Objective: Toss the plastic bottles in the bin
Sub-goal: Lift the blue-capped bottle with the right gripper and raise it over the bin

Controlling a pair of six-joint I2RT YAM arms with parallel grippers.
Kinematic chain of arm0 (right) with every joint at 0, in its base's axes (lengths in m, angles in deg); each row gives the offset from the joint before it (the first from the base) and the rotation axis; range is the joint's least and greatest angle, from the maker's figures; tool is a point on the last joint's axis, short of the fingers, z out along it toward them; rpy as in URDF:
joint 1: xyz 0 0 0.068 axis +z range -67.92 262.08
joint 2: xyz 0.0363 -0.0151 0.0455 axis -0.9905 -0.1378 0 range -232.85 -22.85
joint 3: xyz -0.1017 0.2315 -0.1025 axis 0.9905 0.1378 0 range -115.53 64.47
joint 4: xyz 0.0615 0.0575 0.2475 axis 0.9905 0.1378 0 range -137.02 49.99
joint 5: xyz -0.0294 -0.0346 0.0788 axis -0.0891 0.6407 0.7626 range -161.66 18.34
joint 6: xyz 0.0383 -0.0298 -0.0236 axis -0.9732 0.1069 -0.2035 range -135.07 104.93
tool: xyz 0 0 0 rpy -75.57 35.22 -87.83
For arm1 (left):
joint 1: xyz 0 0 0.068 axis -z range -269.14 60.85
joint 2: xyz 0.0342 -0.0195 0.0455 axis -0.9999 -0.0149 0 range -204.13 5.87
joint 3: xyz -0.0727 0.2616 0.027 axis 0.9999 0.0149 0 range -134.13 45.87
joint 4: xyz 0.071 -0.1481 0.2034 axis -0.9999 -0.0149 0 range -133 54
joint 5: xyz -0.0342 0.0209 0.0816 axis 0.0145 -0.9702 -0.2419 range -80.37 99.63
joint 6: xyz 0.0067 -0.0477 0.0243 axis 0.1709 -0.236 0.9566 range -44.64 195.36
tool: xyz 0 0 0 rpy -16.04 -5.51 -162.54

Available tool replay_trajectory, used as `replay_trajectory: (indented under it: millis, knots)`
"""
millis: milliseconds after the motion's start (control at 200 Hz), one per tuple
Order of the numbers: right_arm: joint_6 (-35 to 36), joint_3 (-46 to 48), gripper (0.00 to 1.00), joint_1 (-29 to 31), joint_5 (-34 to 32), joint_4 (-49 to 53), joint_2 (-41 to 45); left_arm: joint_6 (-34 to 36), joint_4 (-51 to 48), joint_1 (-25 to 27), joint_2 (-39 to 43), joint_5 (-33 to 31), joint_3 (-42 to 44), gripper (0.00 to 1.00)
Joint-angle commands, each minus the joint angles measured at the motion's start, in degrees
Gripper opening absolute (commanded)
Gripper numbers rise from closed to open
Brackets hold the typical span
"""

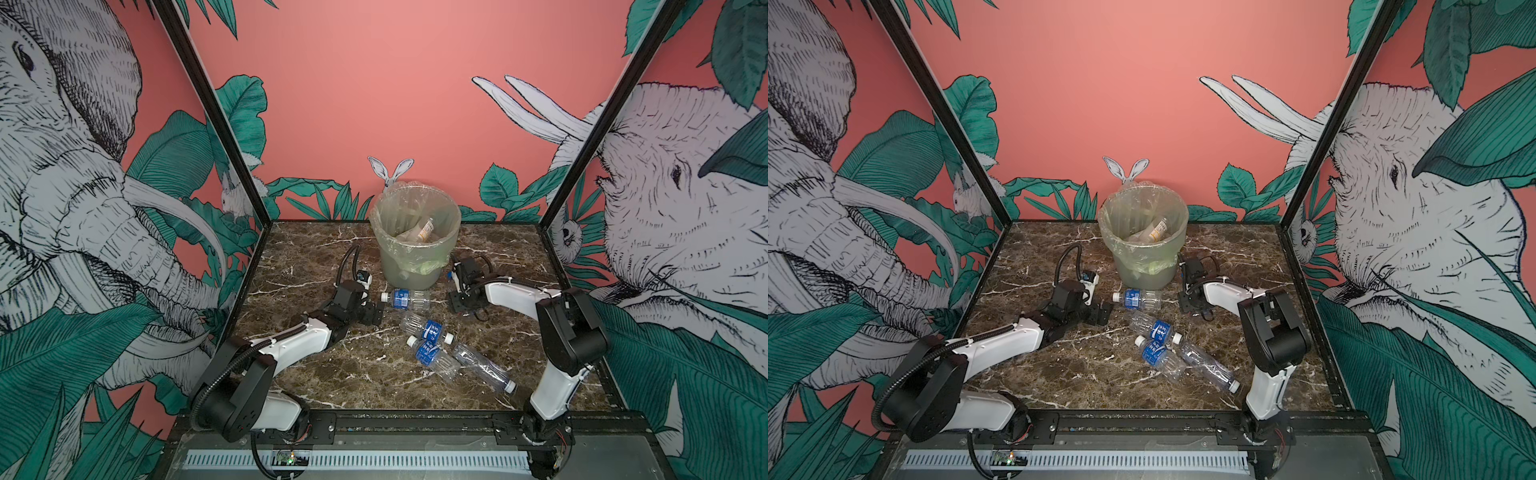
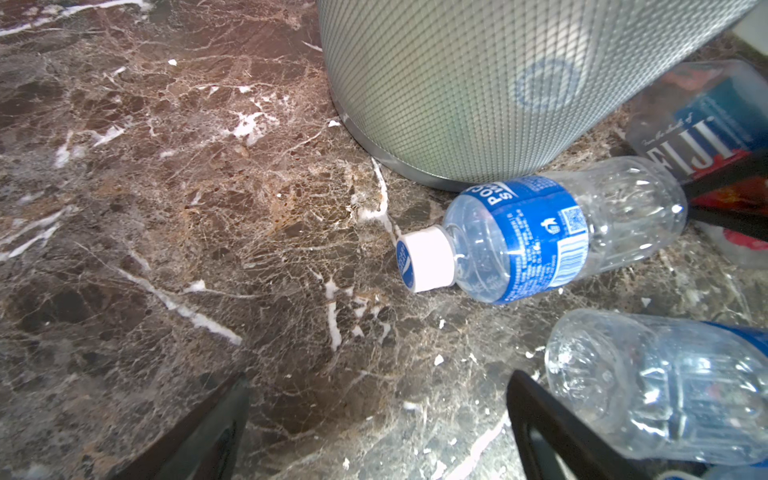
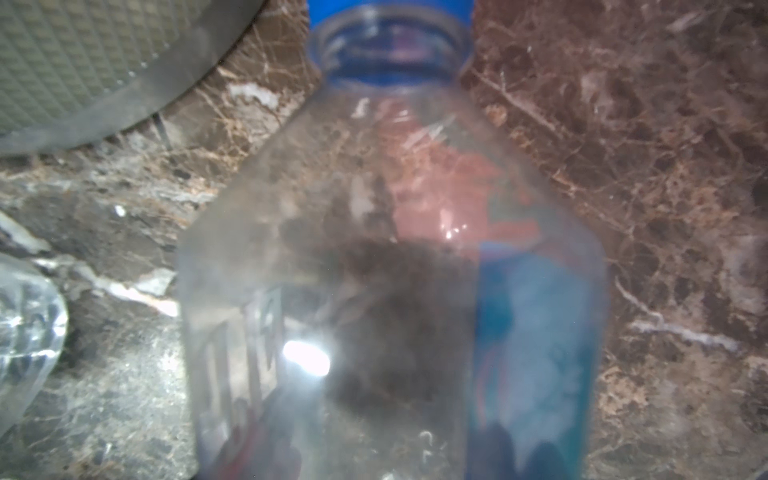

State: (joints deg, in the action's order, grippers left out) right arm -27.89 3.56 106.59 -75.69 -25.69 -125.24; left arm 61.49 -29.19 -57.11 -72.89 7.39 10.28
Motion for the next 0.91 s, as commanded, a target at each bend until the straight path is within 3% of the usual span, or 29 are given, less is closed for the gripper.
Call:
replay_trajectory:
  millis: [0, 290, 900]
  knots:
    - [-1.5, 3.1, 0.64, 0.7, -0.5, -1.7, 1.5, -0.6, 1.1, -0.5, 0.3, 0.7, -1.1, 0.97]
    - [-4.5, 12.9, 0.57, 2.9, -3.6, -13.2, 10.3, -1.5, 1.9, -0.7, 0.2, 2.3, -0.8, 0.97]
    - [-4.0, 26.6, 0.54, 13.2, -16.6, -19.8, 33.1, -2.0, 2.9, -1.2, 0.1, 3.4, -0.3, 0.97]
